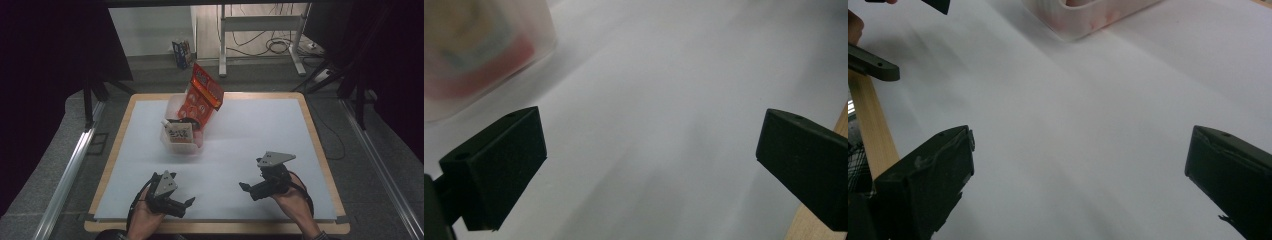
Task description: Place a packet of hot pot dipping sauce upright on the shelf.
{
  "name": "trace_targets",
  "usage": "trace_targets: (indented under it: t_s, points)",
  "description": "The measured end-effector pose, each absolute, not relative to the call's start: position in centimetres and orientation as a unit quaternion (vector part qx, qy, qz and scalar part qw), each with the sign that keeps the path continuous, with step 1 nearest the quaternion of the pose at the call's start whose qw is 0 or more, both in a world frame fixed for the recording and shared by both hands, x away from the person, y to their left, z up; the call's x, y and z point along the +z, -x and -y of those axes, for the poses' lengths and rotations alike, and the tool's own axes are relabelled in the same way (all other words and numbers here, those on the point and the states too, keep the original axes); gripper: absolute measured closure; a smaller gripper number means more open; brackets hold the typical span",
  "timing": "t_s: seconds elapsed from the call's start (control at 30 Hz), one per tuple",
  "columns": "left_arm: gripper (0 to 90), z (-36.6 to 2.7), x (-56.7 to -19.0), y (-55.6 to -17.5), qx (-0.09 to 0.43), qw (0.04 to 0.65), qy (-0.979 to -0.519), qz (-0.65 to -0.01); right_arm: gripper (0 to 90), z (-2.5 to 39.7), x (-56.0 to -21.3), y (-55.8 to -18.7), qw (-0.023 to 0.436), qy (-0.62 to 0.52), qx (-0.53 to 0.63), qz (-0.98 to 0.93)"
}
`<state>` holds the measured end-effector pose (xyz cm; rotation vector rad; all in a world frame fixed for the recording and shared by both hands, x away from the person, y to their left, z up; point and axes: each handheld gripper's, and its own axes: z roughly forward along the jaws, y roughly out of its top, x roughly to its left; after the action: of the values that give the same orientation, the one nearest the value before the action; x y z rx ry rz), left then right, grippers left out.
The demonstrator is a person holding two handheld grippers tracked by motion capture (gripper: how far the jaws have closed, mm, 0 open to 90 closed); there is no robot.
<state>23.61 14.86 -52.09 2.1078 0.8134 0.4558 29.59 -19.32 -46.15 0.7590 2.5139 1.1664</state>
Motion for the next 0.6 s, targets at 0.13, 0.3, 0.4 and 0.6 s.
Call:
trace_targets:
  t_s: [0.13,0.3,0.4,0.6]
  points:
    - [0.0,-14.9,-52.1,-23.6,0.181,0.406,-0.836,-0.322,0.0,19.9,-46.2,-29.5,0.135,-0.269,0.405,-0.863]
    - [0.0,-14.8,-52.1,-23.6,0.183,0.405,-0.836,-0.321,0.0,20.9,-46.2,-29.3,0.140,-0.278,0.409,-0.858]
    - [0.0,-14.8,-52.1,-23.6,0.183,0.405,-0.837,-0.320,0.0,21.4,-46.2,-29.1,0.142,-0.282,0.410,-0.856]
    - [0.0,-14.8,-52.1,-23.6,0.184,0.404,-0.837,-0.320,0.0,22.2,-46.3,-28.9,0.146,-0.291,0.409,-0.853]
